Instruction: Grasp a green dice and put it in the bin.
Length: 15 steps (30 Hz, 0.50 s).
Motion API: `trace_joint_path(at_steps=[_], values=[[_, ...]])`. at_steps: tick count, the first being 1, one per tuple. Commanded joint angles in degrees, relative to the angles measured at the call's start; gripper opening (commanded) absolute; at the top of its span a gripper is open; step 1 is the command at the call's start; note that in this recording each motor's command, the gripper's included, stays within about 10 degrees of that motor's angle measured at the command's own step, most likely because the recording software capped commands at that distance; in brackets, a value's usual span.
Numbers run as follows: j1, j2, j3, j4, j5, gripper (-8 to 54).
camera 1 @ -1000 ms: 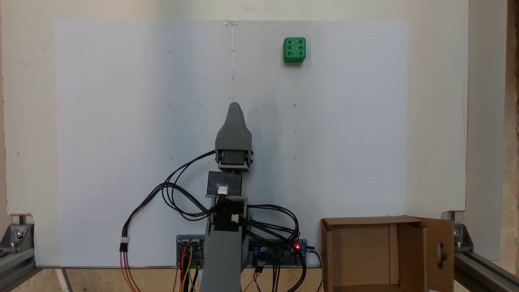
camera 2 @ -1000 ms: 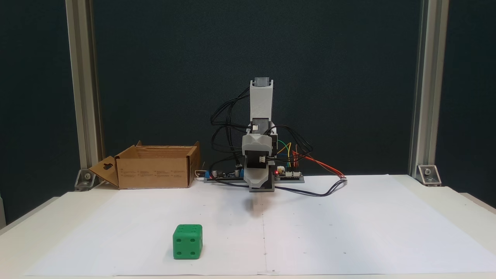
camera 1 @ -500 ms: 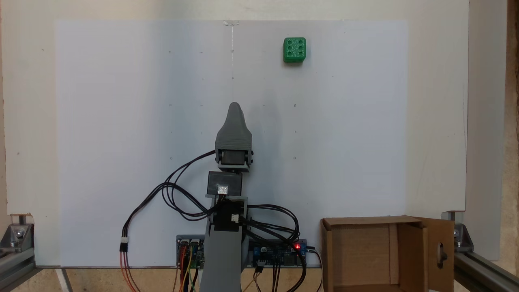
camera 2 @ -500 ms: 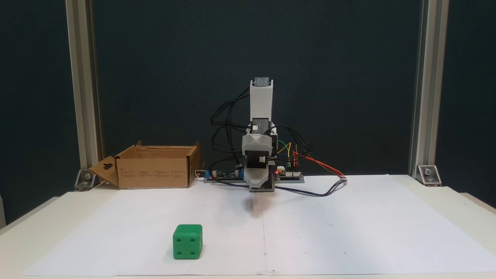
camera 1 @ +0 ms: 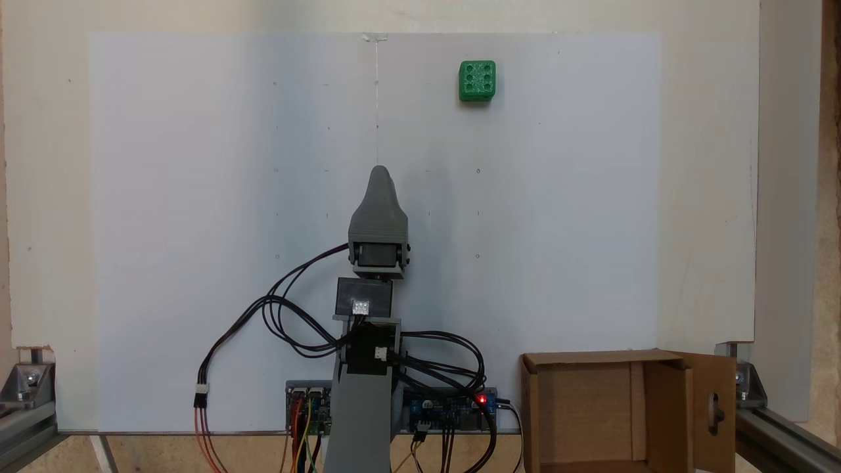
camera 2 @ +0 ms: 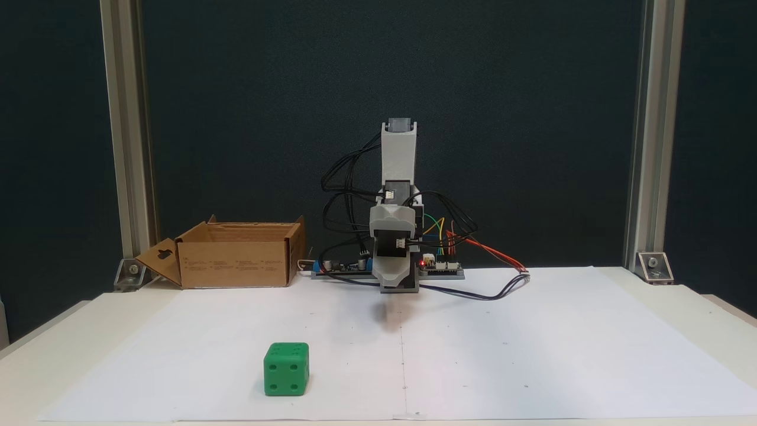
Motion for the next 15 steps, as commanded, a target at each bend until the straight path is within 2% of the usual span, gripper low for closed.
trace_joint_path(at_steps=[1,15], values=[[-0.2,6.1,2.8,-1.8,-0.8,44.2],[-1.1,6.1,2.8,-2.4,-0.9,44.0]])
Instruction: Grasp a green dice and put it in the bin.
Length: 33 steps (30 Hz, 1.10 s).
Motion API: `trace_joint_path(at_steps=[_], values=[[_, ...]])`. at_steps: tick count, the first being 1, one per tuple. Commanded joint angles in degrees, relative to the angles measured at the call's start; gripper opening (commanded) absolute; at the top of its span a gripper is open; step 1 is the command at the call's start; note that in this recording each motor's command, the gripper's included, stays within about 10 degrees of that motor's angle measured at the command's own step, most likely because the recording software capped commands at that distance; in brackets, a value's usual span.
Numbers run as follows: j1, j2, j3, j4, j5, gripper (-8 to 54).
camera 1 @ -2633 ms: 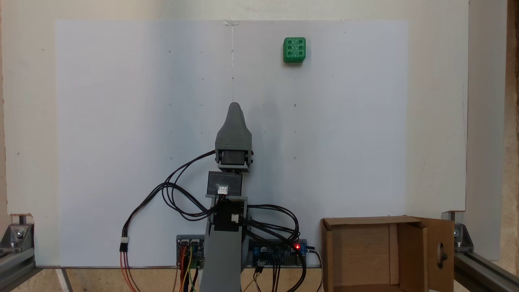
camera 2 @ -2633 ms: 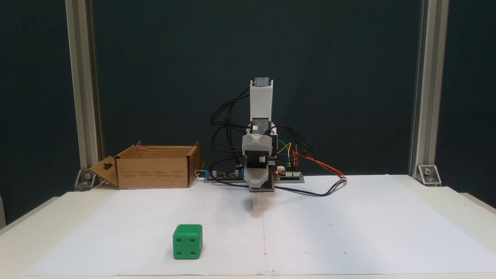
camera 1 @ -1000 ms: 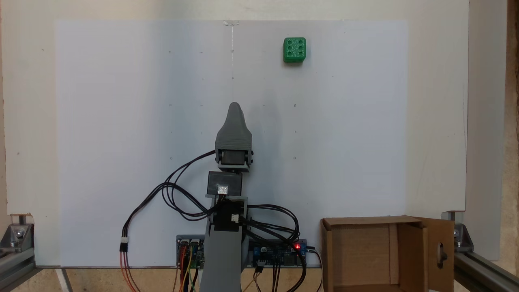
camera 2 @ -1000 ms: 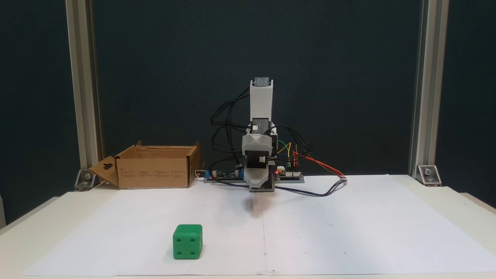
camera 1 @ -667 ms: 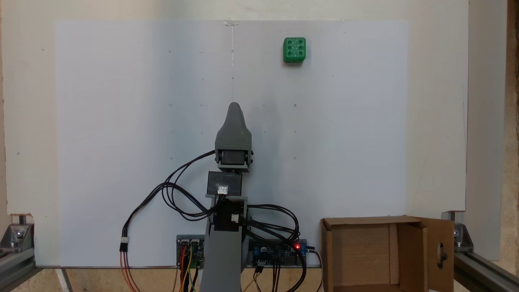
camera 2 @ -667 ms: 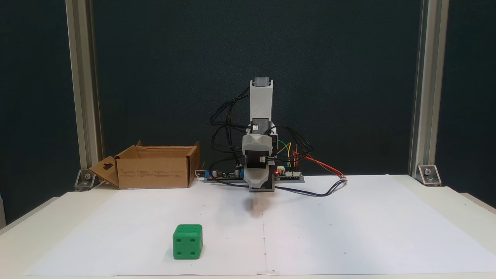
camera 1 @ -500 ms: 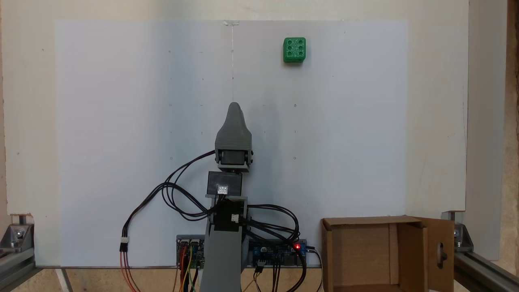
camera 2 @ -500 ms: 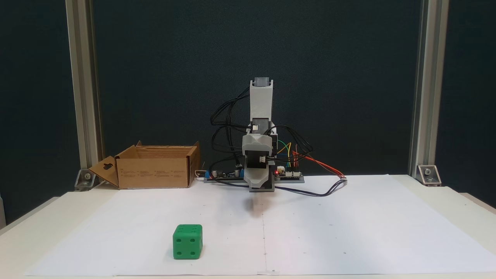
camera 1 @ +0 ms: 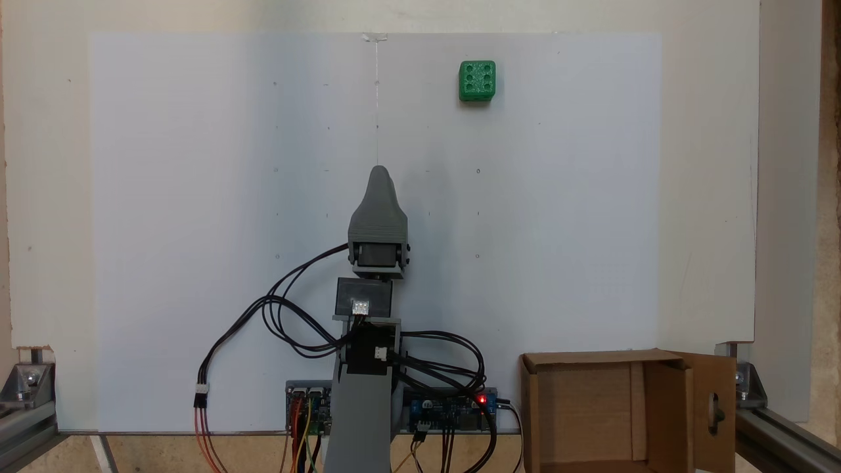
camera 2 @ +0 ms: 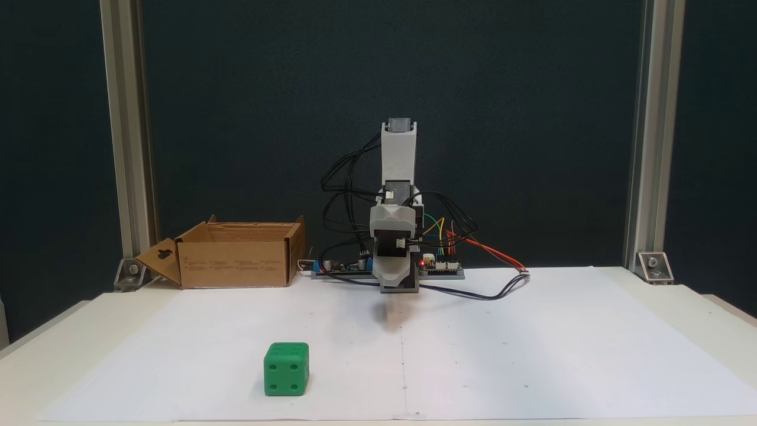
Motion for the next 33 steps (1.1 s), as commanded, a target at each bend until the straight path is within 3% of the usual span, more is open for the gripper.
trace_joint_path(at_steps=[1,12,33], values=[[-1.1,6.1,2.8,-2.9,-0.8,43.9],[-1.1,6.1,-2.0,-4.1,-1.2,42.4],[3.7,4.5,-49.7,75.4,5.0,43.1]])
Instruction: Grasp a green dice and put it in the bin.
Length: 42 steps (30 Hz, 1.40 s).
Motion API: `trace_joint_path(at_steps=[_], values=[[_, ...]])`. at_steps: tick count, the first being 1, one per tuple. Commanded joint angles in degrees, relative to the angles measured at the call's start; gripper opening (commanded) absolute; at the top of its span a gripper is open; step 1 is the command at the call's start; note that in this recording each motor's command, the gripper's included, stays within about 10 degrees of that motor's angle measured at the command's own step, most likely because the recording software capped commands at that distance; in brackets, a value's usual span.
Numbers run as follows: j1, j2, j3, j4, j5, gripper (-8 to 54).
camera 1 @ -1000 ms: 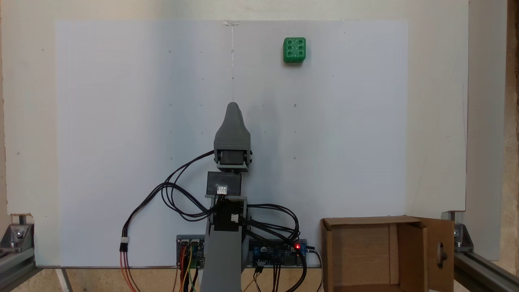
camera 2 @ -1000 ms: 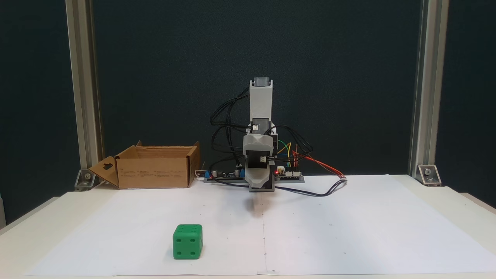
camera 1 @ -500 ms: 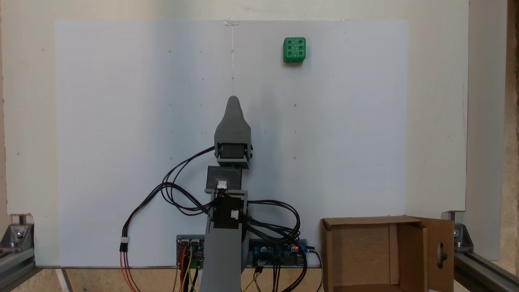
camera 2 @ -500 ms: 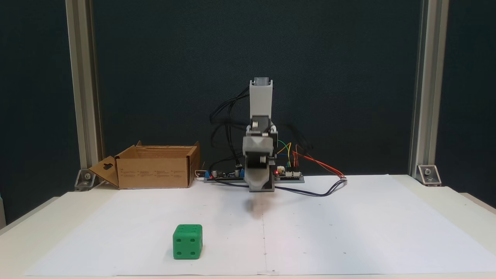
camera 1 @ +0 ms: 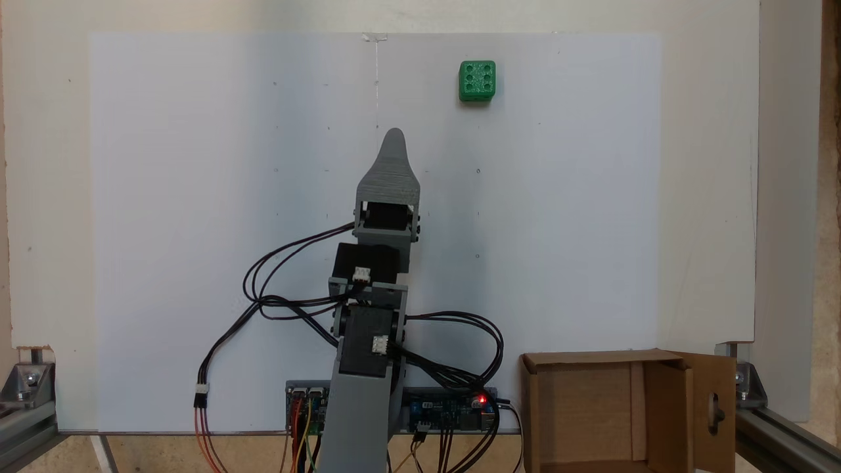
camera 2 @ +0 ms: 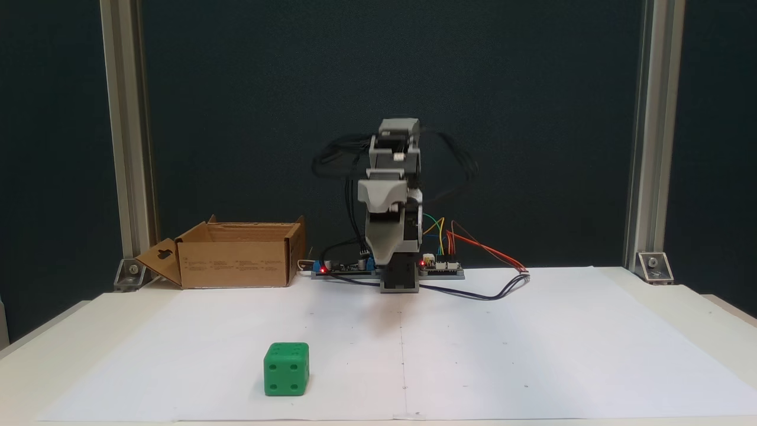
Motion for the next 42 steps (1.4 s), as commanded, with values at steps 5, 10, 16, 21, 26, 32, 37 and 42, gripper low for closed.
trace_joint_path(at_steps=[5,10,16,21,26,32,37,42], values=[[3.5,-4.8,-20.9,24.3,4.6,43.1],[6.9,-18.5,-40.1,39.1,5.3,43.1],[8.3,-32.0,-58.5,51.8,5.6,43.1],[10.5,-43.6,-71.9,57.6,5.7,43.1],[12.3,-55.6,-84.8,62.6,5.6,43.2],[13.5,-62.3,-89.6,62.6,5.1,43.2],[13.4,-66.1,-93.0,62.1,-0.9,43.3],[13.5,-69.4,-93.0,62.9,-11.2,43.5]])
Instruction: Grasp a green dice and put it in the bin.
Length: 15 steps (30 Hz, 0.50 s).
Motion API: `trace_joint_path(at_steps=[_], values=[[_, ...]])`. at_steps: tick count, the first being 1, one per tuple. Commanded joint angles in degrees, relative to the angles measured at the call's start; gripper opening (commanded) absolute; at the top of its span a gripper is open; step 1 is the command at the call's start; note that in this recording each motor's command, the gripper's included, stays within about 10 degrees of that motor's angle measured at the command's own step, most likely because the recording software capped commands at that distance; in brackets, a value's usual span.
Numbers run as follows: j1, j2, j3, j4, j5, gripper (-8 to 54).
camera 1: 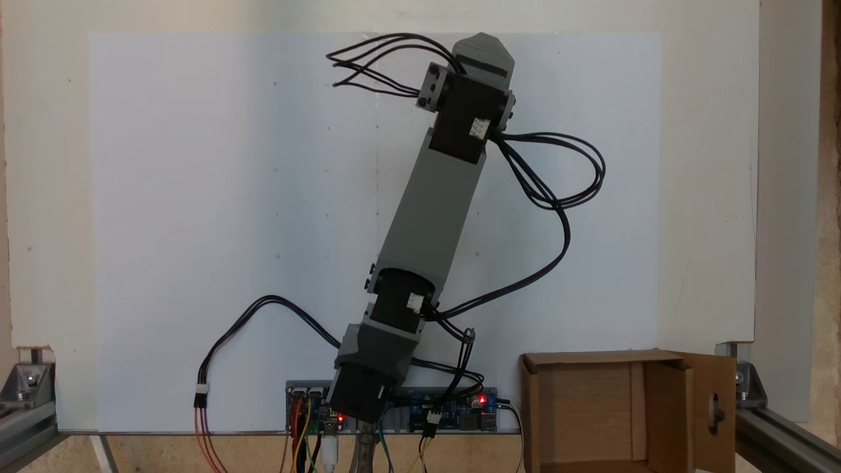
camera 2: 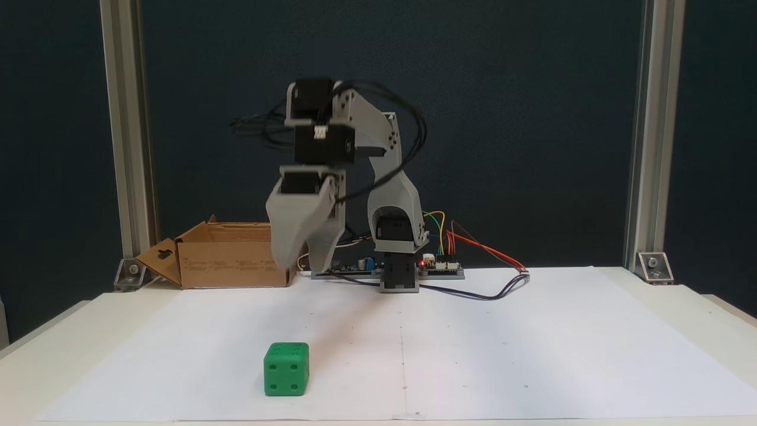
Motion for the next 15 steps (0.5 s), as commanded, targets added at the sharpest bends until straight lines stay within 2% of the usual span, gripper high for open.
trace_joint_path(at_steps=[1,7,15], values=[[0.1,-0.2,-3.3,2.3,-8.8,43.5],[0.0,-1.1,-3.3,4.2,-16.3,43.7],[-0.3,-1.1,-3.6,4.0,-16.3,43.6]])
